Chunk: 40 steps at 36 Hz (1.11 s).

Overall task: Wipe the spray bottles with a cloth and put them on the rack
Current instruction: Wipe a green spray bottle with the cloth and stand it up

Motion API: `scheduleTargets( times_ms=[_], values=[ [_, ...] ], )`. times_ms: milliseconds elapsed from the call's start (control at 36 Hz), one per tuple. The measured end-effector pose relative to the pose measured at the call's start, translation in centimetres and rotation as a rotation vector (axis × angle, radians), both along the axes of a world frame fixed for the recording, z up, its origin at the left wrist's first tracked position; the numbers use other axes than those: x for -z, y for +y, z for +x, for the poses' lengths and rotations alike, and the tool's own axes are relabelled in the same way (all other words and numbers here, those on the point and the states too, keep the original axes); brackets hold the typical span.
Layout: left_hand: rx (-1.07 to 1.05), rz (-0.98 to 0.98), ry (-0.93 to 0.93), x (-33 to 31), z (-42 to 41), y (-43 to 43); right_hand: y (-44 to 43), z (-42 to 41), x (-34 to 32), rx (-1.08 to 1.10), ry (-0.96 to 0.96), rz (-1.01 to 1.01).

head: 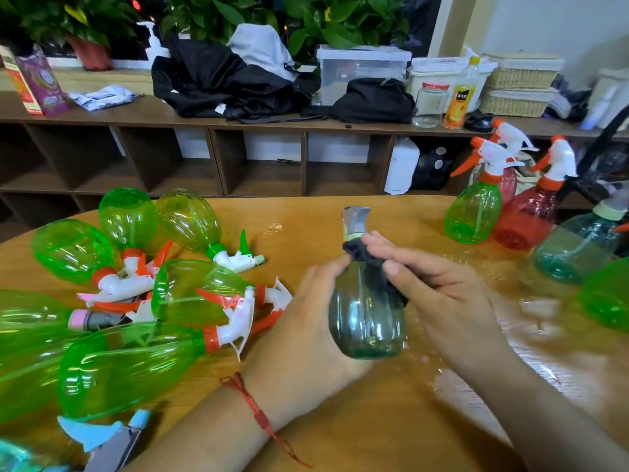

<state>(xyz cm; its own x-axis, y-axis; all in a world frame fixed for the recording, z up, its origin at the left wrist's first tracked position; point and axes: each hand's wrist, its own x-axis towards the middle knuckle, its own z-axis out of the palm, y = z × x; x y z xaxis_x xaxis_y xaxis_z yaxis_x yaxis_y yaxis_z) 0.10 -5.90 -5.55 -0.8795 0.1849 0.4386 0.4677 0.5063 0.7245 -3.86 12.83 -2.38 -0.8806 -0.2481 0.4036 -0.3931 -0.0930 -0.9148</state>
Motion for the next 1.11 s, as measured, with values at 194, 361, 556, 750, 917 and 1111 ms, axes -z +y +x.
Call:
scheduleTargets(
  times_ms=[194, 361, 556, 750, 917, 1111],
  values=[
    [-0.098, 0.289, -0.093, -0.1, -0.9, -1.7, -1.1, 1.1, 1.0, -0.080, 0.144, 0.168],
    [-0.095, 0.288, -0.160, -0.2, -1.2, -2.7, -1.2, 1.2, 1.7, -0.092, 0.223, 0.202],
    [0.013, -0.045, -0.023, -0.6, 0.0, -0.9, -0.3, 0.0, 0.7, 0.003, 0.066, -0.001],
    [0.029, -0.082, 0.036, -0.8, 0.0, -0.8, -0.2, 0.1, 0.9, 0.061, 0.074, -0.060],
    [-0.029, 0.018, 0.039, -0.8, 0.3, -0.7, -0.7, 0.3, 0.6, 0.091, 0.081, -0.079],
    [-0.118, 0.220, -0.075, -0.5, -0.2, -1.0, -0.6, 0.8, 1.2, 0.077, 0.343, 0.166]
  ],
)
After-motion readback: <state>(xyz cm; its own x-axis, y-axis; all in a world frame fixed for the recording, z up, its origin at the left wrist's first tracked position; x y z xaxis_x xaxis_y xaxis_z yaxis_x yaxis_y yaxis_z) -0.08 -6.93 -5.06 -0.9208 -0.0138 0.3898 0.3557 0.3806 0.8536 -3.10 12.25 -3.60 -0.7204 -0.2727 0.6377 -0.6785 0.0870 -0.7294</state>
